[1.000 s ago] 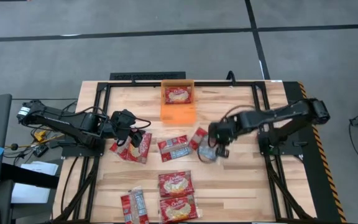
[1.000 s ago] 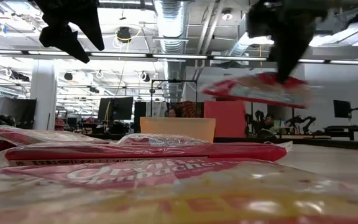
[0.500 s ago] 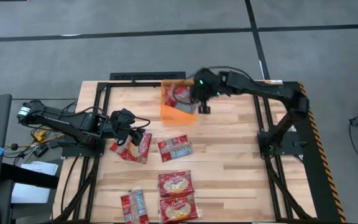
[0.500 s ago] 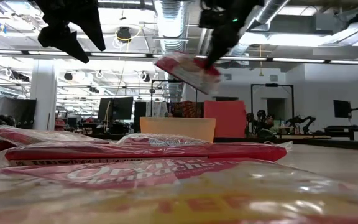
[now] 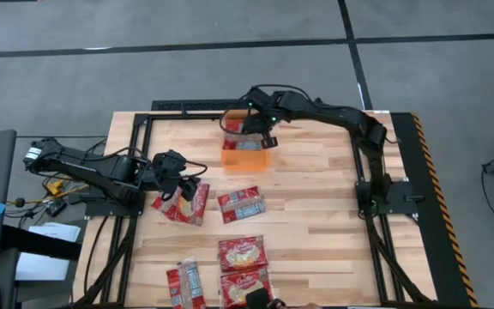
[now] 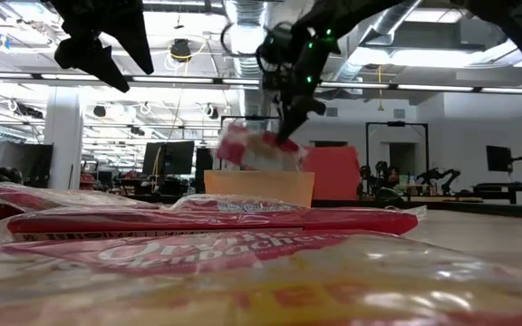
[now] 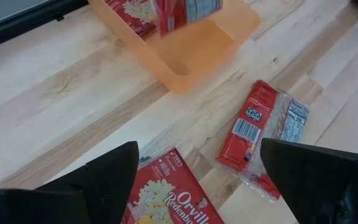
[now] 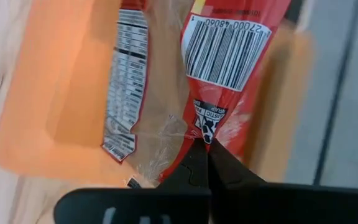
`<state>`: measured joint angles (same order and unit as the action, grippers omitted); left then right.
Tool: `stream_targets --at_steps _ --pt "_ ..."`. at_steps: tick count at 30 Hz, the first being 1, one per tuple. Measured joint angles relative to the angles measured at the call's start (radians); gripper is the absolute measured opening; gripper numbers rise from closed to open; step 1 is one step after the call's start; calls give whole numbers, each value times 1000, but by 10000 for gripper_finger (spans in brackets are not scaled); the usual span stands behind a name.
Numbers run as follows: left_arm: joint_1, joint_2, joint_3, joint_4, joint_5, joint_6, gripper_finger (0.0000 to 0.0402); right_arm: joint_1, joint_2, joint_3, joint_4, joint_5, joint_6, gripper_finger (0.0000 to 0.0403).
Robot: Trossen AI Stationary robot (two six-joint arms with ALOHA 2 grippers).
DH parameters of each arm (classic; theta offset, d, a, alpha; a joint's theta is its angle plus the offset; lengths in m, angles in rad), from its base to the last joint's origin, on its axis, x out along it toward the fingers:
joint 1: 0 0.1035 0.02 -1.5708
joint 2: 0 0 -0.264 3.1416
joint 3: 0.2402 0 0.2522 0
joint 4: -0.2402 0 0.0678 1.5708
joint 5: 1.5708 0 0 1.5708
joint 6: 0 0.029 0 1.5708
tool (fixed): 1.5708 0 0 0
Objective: Sort popcorn bags into baskets
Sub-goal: Put the red popcorn bag into the orange bin
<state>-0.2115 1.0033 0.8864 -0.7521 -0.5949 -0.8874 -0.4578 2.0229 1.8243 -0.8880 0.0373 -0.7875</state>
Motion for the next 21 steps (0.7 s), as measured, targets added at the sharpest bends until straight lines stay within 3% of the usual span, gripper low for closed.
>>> stream_targets --at_steps 15,21 --pt "1 0 0 -1 -13 1 325 -7 60 -8 -32 -77 -70 7" --pt "1 0 0 -1 -14 1 325 1 61 -9 -47 -96 -101 52"
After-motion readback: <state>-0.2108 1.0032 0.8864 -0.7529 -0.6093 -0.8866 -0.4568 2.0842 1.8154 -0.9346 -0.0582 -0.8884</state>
